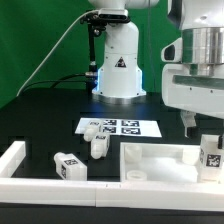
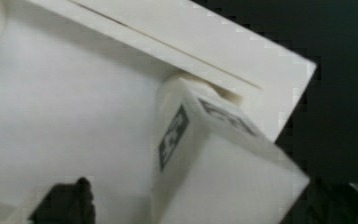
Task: Assemble one leg
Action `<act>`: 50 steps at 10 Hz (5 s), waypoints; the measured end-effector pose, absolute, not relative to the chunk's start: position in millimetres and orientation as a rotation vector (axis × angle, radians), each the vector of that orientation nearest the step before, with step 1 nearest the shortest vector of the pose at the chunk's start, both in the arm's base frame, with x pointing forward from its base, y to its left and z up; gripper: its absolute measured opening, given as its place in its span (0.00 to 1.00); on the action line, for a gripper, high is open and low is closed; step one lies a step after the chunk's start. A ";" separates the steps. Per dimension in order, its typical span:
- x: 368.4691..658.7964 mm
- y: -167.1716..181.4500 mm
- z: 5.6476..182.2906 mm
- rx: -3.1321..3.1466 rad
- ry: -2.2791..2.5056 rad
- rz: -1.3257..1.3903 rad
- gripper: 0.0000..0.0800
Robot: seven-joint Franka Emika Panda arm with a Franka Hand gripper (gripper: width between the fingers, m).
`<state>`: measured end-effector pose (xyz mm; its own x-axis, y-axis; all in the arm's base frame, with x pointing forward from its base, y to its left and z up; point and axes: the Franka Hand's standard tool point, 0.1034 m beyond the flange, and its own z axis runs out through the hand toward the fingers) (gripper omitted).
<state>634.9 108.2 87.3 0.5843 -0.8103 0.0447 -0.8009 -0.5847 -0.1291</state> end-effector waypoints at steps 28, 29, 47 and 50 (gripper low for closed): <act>636.6 112.8 80.8 -2.010 2.204 -0.053 0.64; 637.5 113.3 82.1 -2.237 1.998 -0.076 0.77; 642.7 105.8 73.3 -2.774 1.280 -0.151 0.36; 641.3 103.9 73.1 -2.496 1.740 -0.103 0.36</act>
Offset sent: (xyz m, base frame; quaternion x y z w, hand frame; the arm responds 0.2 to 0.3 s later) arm 0.0000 0.0000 0.0000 0.0000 0.0000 -0.1296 0.9916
